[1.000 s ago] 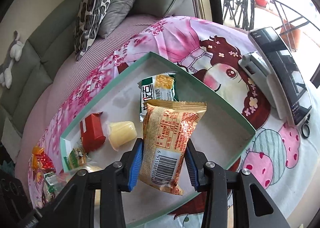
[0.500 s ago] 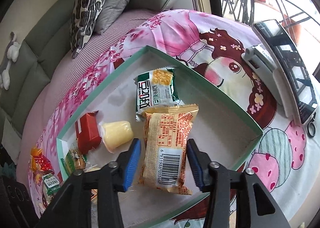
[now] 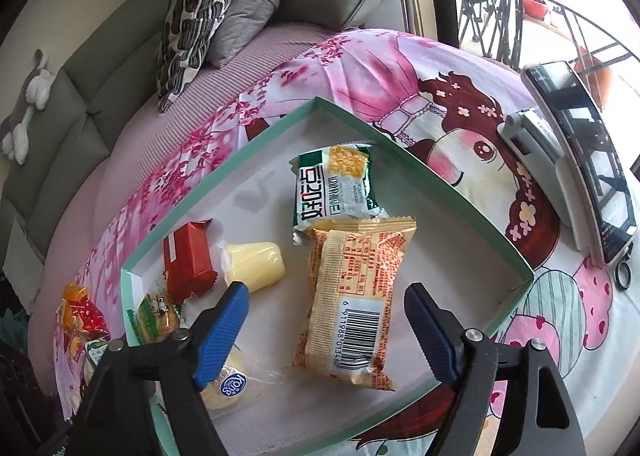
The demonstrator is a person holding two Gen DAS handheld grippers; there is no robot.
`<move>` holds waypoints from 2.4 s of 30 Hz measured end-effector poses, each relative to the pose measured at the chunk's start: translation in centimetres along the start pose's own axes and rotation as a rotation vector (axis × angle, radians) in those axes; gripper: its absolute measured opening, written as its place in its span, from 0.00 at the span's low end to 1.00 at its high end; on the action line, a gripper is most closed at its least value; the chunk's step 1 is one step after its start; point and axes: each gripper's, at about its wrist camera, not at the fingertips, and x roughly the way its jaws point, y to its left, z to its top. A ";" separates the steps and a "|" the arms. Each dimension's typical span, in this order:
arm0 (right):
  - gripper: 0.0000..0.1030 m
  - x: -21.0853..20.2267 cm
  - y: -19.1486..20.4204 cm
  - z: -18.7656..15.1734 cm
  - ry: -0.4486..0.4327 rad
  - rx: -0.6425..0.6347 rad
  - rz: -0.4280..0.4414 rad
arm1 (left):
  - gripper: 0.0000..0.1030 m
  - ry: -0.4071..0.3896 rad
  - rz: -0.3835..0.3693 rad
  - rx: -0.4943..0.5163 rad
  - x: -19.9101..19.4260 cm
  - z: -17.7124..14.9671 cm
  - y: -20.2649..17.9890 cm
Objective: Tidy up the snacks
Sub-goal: 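Carry the bread bag and bun into the teal-rimmed tray and open both tools, then lift both open tools out of the tray back over the snack pile, then grasp the green biscuit pack with the right tool while the left tool grasps the pale green pastry bag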
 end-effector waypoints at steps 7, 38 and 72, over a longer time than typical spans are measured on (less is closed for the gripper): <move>0.99 -0.2 0.5 0.0 -0.020 -0.022 0.006 | 0.63 -0.022 0.023 -0.004 -0.7 0.2 0.2; 1.00 -2.4 7.8 -2.2 -0.102 -0.210 0.154 | 0.76 -0.140 0.616 -0.200 -8.3 1.4 9.2; 1.00 -0.8 21.3 -10.3 -0.052 -0.580 0.257 | 0.76 -0.167 0.538 -0.391 -11.8 3.8 18.7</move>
